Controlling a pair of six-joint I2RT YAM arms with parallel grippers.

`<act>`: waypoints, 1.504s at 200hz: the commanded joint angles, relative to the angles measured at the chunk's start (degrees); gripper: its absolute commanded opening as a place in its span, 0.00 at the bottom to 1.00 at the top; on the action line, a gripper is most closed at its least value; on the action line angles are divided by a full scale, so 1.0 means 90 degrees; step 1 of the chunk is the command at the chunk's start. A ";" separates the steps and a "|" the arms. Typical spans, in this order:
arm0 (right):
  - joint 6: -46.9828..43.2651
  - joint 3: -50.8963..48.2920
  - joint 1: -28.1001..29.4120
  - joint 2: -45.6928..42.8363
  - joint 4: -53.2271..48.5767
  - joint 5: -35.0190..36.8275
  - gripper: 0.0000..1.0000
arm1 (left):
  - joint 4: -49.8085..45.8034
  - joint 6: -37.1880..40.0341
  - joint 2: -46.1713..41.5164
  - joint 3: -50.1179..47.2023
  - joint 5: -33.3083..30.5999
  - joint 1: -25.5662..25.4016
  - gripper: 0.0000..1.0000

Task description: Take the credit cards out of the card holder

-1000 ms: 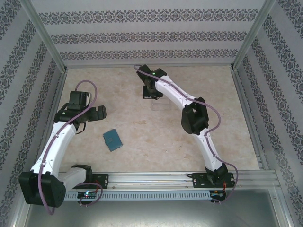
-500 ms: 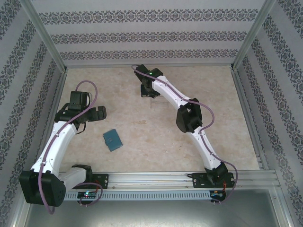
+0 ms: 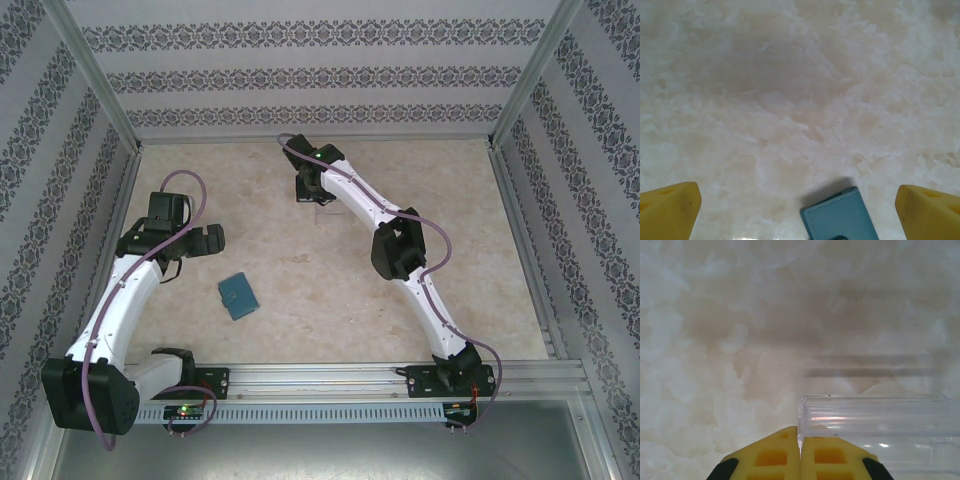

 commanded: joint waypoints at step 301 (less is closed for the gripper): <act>0.0337 -0.0693 0.0362 -0.0400 -0.0008 0.0071 0.18 | -0.0304 -0.0057 0.0234 -0.0028 -0.0075 0.0035 1.00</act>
